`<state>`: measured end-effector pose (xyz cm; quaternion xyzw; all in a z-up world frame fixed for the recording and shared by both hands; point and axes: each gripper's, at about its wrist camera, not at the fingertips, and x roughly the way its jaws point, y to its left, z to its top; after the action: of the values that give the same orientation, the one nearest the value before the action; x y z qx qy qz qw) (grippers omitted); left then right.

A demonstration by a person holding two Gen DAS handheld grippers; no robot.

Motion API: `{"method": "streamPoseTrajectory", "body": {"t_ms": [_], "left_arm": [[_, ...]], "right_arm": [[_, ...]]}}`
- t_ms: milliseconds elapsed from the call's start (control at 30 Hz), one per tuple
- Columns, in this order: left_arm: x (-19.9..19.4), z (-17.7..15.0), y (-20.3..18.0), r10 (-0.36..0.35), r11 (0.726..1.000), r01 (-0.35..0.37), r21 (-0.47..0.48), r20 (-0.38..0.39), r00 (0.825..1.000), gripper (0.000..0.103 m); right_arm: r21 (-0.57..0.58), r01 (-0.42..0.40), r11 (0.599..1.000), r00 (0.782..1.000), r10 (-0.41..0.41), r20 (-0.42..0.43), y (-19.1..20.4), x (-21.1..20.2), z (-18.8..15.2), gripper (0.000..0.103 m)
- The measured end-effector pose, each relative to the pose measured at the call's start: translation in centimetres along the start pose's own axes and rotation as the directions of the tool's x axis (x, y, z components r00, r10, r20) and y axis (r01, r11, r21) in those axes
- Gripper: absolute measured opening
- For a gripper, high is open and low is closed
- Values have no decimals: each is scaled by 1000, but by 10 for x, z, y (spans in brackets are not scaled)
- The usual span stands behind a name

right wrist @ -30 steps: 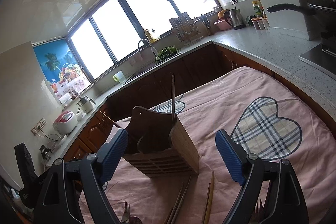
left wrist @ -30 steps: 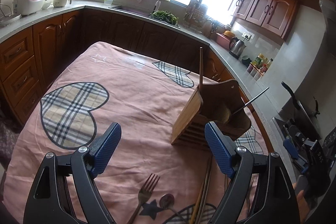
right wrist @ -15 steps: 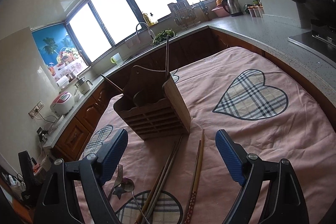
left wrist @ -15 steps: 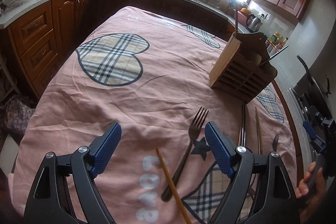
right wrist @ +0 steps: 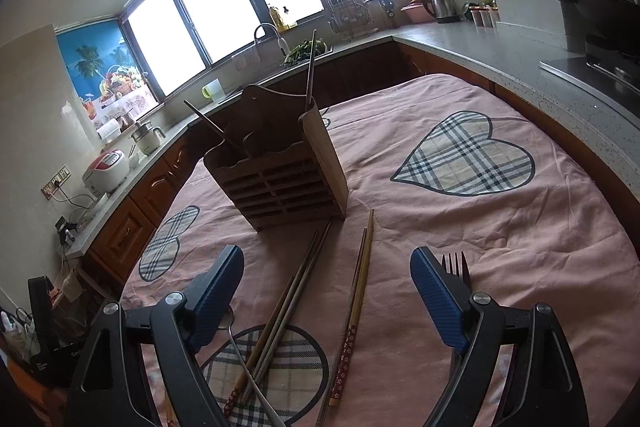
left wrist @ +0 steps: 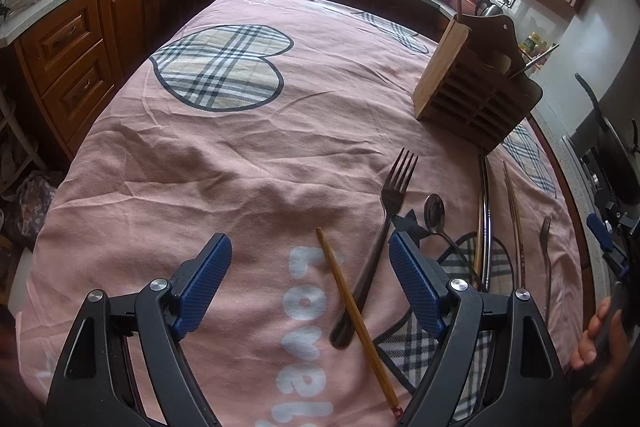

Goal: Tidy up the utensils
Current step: 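Move both tools back down to the utensils on the cloth, then grasp a wooden chopstick with the left tool while the right tool grasps another chopstick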

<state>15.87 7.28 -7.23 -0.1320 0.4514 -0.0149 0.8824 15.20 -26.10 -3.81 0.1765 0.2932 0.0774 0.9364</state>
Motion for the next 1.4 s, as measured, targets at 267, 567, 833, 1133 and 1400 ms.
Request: {"method": "streamPoseTrajectory", "body": {"t_ms": [267,567,833,1133,1400], "left_arm": [[21,-4,-5,-8,1000,10,22,-78,997,63],[37,-6,-9,-9,999,14,40,-130,991,44],[44,0,-13,16,997,-6,78,-122,992,26],[50,-2,-26,28,989,-13,146,-102,994,6],[43,8,-14,-62,996,68,52,-108,992,4]], "right_arm": [[-19,41,999,998,-42,-54,-8,21,-5,76],[-30,89,996,982,-93,-164,-24,77,7,37],[-32,116,993,971,-120,-208,-35,121,24,35],[-87,174,981,941,-191,-278,-39,165,27,29],[-97,145,985,950,-166,-263,-32,156,26,5]]}}
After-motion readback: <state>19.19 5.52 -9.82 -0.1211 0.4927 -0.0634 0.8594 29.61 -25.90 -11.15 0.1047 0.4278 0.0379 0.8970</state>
